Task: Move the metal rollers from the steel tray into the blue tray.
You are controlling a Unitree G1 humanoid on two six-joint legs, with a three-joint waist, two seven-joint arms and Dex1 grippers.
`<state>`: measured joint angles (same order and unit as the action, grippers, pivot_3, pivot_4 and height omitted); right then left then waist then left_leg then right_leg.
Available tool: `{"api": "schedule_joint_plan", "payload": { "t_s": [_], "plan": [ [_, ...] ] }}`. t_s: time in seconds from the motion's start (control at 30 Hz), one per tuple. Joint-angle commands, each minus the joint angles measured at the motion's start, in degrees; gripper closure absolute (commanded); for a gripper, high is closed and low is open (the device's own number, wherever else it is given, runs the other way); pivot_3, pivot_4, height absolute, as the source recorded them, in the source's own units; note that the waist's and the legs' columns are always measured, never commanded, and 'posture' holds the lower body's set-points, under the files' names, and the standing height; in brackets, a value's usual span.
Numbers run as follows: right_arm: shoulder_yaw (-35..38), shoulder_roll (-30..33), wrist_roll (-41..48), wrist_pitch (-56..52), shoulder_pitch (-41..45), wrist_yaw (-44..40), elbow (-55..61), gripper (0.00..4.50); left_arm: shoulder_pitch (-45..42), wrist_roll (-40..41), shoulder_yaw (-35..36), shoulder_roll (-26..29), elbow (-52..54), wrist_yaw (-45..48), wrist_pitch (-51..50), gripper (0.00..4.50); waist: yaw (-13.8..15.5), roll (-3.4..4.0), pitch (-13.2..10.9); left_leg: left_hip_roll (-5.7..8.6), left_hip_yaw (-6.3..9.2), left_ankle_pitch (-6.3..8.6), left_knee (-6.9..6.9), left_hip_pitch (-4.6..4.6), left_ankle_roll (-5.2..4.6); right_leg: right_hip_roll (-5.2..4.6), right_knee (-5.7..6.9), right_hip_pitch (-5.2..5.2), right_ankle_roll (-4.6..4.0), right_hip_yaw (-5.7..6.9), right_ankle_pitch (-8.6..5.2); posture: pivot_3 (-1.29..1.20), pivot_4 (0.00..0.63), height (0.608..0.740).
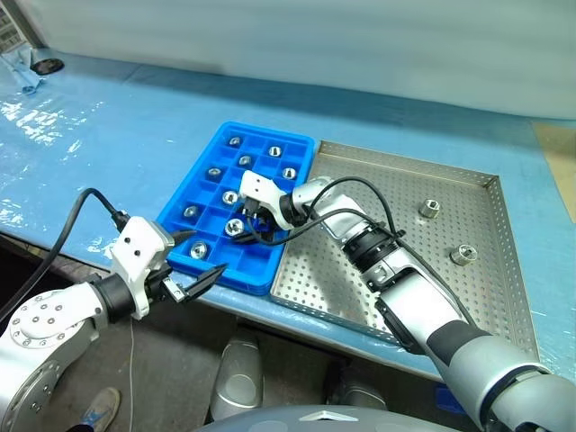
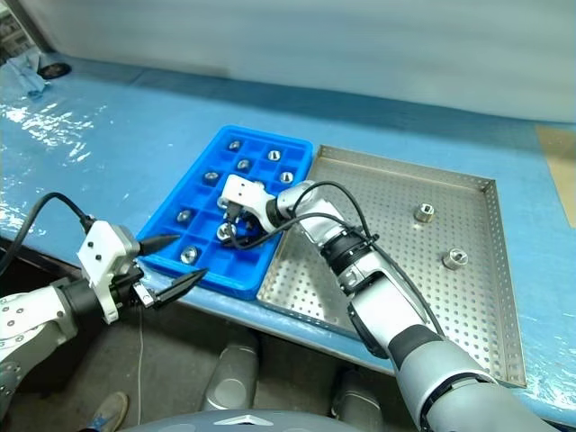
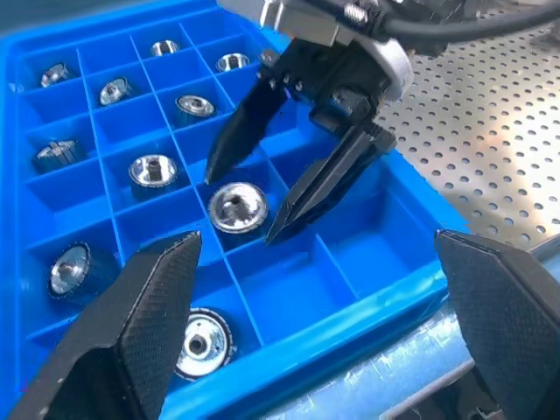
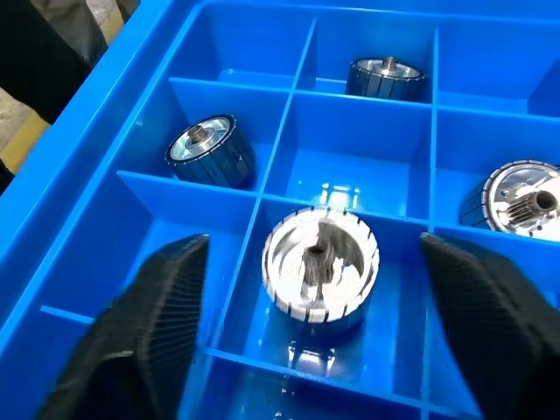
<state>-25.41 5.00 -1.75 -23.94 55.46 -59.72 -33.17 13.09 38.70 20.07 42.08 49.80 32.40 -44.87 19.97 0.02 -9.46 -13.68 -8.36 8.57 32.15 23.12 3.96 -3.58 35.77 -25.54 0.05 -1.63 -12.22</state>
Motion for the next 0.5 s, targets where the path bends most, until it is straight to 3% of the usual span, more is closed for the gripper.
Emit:
{"api": "schedule_joint_plan", "payload": {
  "t_s": [0.03,0.5],
  "plan": [
    [3.3,0.3,1.5,-0.4,0.6,1.0,0.2,0.05,-1.2,-0.4,-0.4,0.8,-0.3,0.6,1.7,0.00,0.0,0.00,0.0,0.00,0.00,0.00,0.01,0.00,0.00,0.00,0.01,0.00,-0.01,0.00,0.01,0.53,0.150,0.740],
    [17.6,6.3,11.9,-4.2,-6.1,3.7,14.6,0.05,-14.6,-2.1,-9.9,0.3,-10.5,4.1,4.0,0.00,-1.8,-0.01,0.0,-0.14,0.01,-0.33,0.06,0.15,0.54,0.23,0.09,-0.21,-0.44,0.00,0.28,0.40,0.150,0.740]
  ]
}}
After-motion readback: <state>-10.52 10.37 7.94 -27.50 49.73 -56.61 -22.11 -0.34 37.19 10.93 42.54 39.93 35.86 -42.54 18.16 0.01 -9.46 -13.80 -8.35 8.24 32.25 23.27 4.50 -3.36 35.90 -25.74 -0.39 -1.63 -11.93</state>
